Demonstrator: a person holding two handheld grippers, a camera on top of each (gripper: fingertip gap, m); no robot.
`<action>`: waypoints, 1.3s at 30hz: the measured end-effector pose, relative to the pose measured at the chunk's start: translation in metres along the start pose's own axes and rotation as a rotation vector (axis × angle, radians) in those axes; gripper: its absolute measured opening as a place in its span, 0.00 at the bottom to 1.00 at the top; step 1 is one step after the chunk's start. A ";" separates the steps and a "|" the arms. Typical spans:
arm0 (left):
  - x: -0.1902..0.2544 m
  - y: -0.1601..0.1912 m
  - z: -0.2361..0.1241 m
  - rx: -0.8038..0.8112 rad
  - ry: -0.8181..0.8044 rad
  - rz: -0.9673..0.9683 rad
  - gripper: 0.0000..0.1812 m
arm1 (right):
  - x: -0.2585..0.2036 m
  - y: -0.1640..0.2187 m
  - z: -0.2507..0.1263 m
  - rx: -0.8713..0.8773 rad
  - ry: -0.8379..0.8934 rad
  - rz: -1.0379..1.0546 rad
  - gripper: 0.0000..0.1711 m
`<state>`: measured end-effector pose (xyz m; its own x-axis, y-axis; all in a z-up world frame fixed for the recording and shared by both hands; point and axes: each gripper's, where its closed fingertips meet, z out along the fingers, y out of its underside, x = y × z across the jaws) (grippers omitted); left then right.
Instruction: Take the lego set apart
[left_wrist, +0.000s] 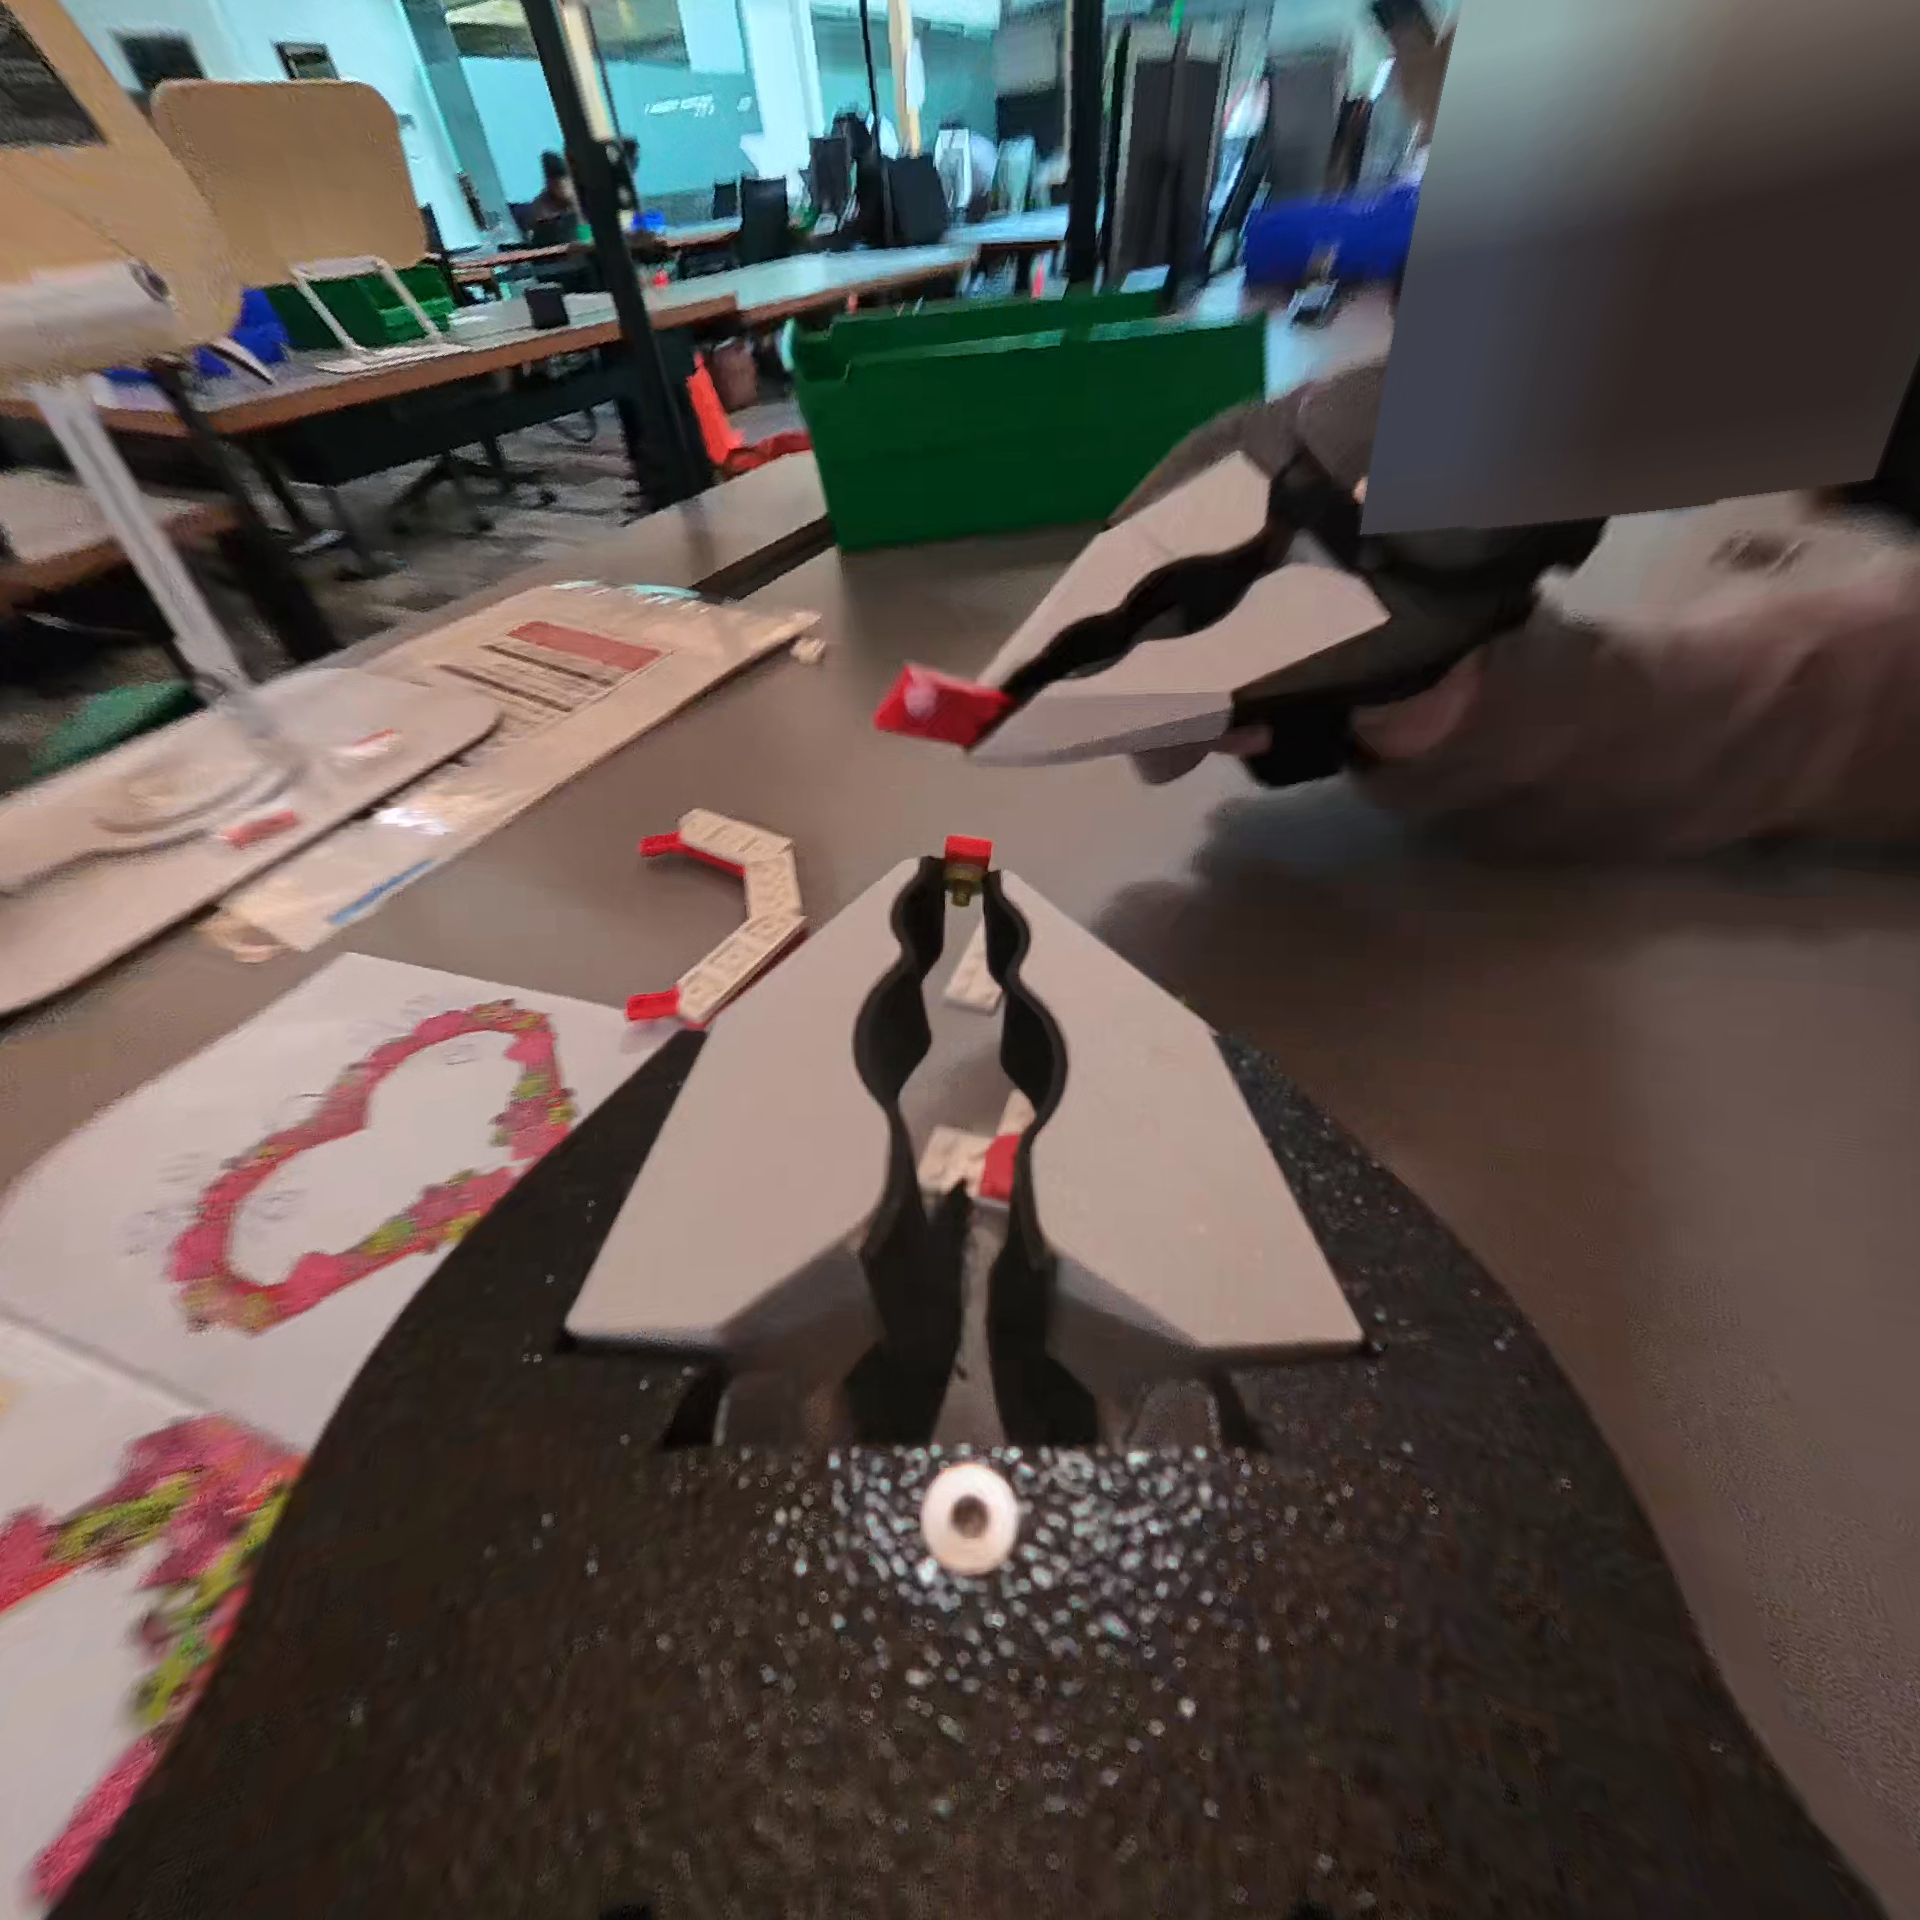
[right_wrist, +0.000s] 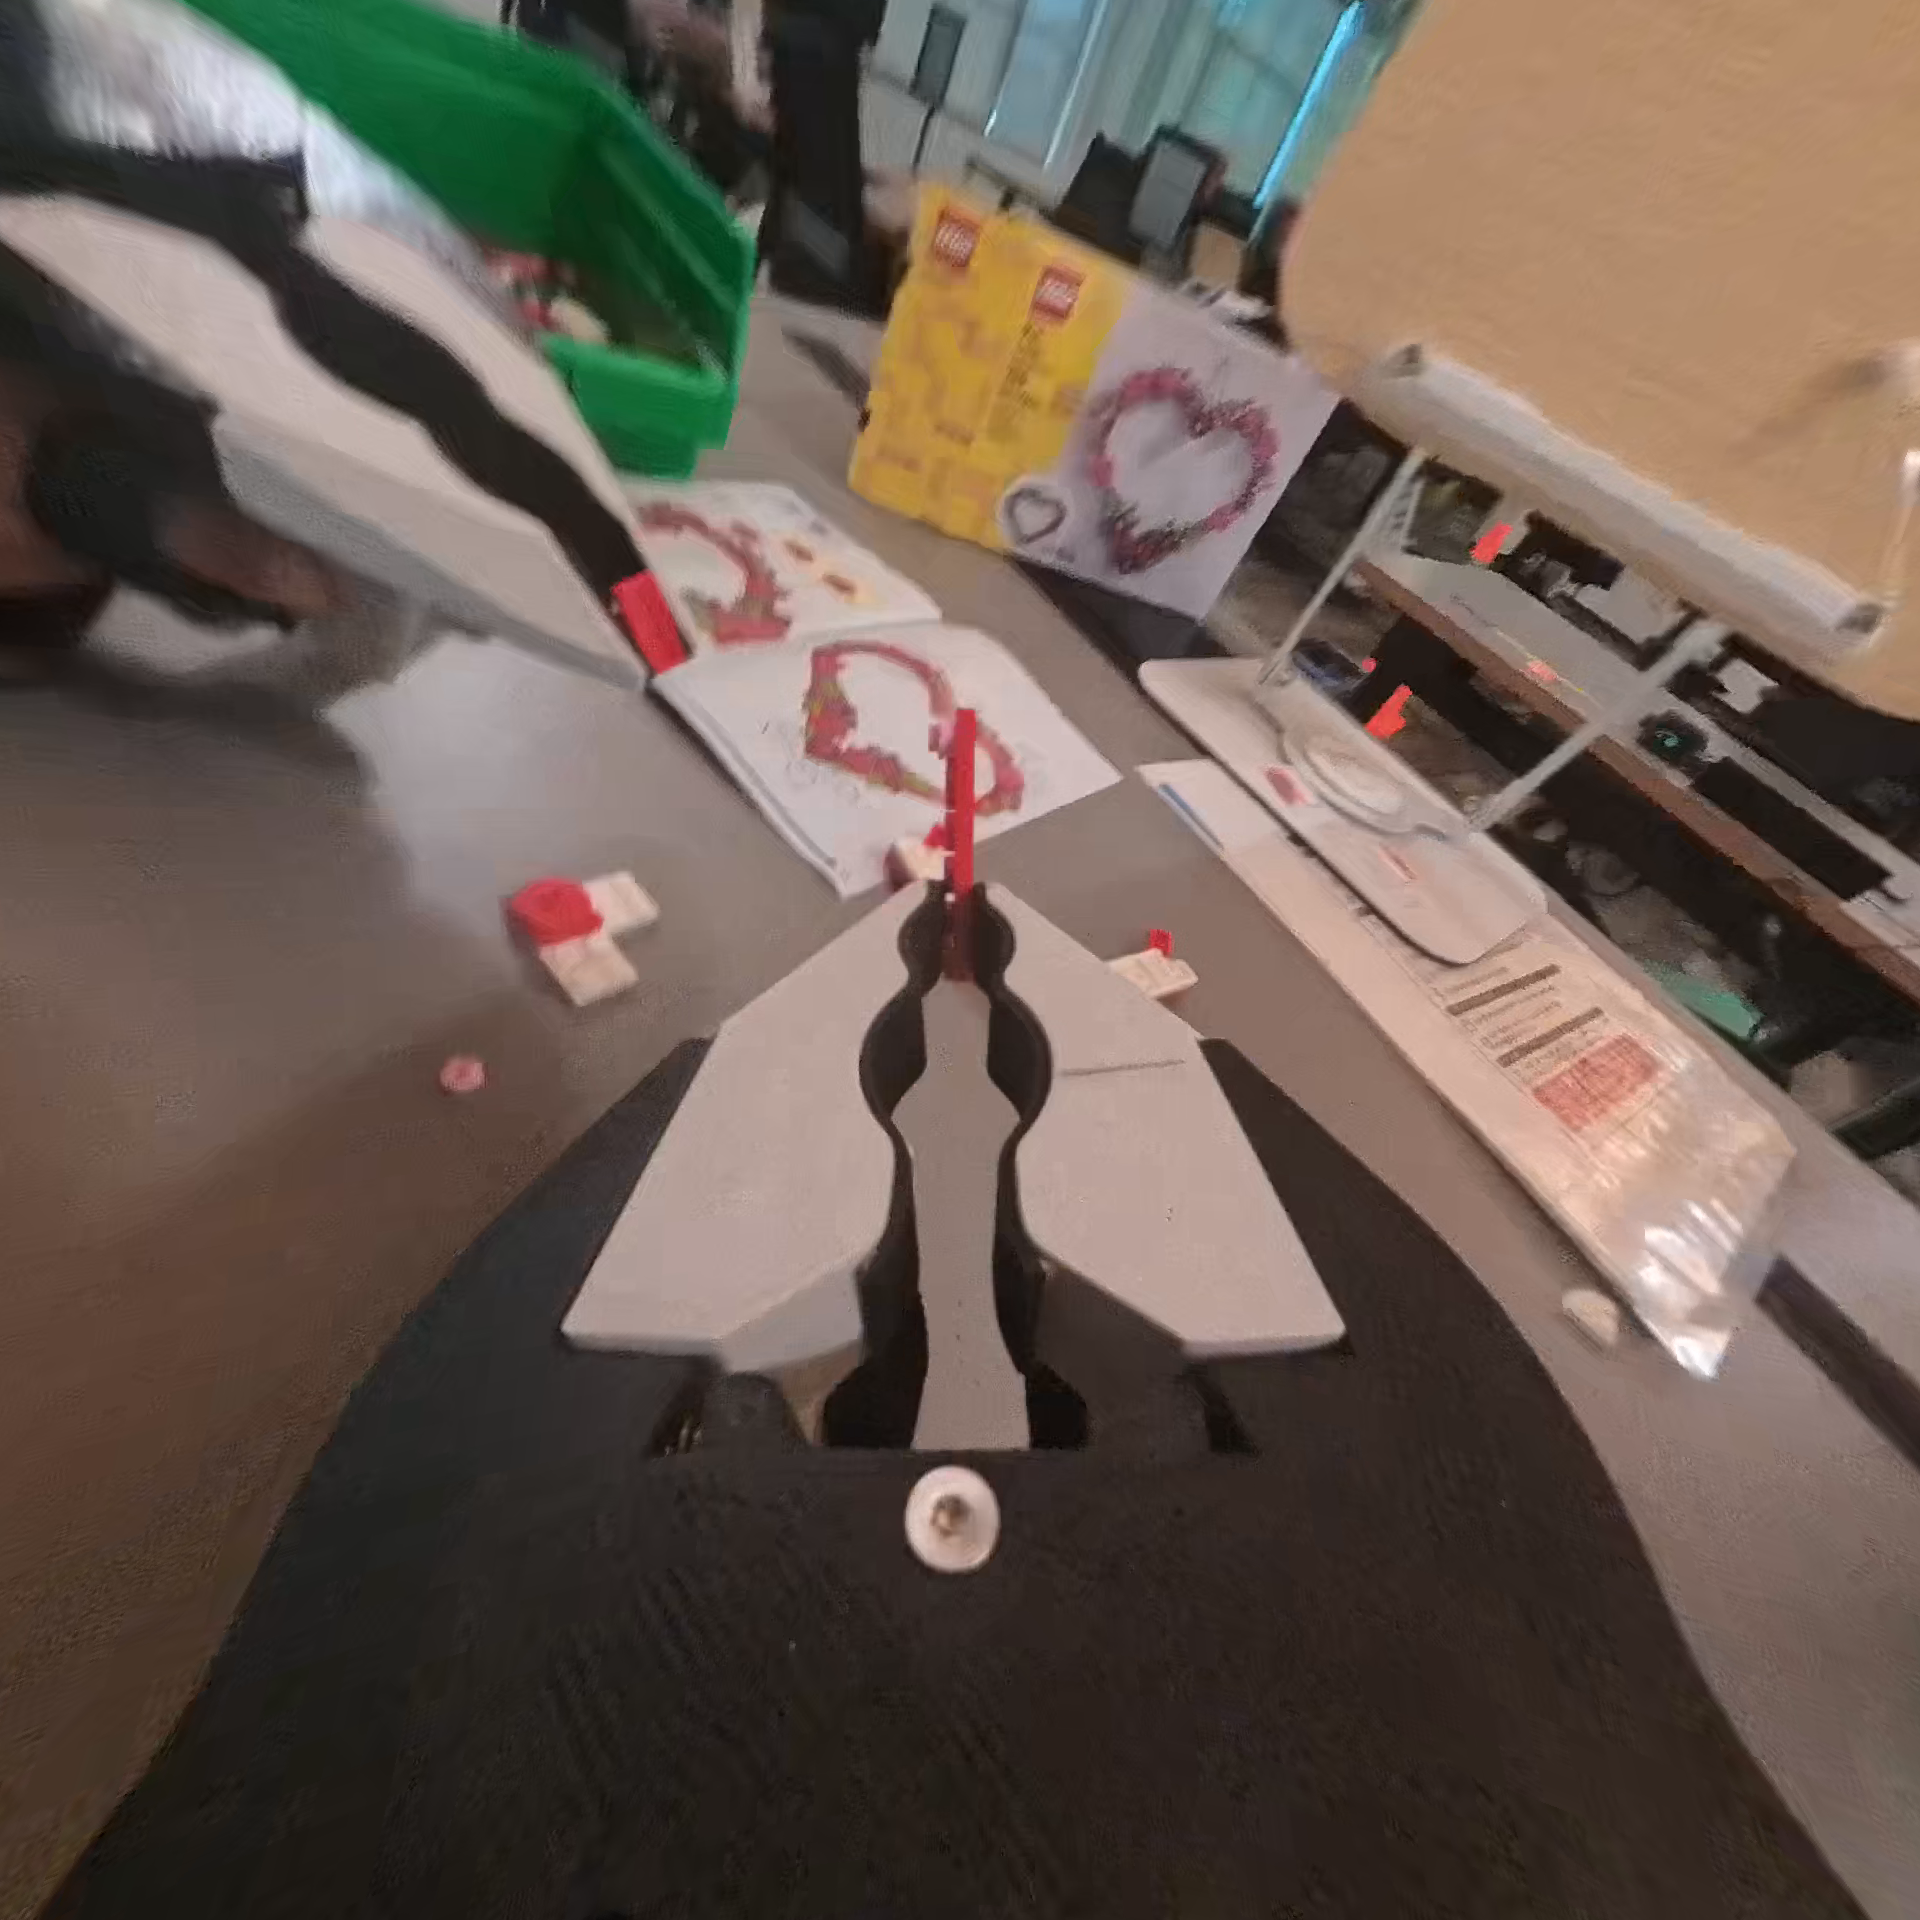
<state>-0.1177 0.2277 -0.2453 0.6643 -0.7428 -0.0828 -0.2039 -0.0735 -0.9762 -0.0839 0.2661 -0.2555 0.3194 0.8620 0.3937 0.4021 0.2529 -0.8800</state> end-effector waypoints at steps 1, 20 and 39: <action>-0.001 0.004 0.000 -0.035 -0.030 0.056 0.03 | -0.011 0.010 0.003 -0.076 -0.059 -0.070 0.02; 0.036 0.006 0.008 -0.149 -0.133 0.804 0.03 | -0.066 -0.031 -0.013 0.068 -0.763 0.803 0.10; 0.033 -0.008 -0.022 -0.120 -0.139 1.049 0.00 | -0.048 -0.013 -0.051 0.028 -0.855 0.672 0.08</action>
<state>-0.1098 0.1894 -0.2358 0.1901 -0.3907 -0.9007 -0.7863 0.4887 -0.3779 -0.0610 0.1992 -0.2490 -0.2403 0.8456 -0.4766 0.3453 -0.3844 -0.8561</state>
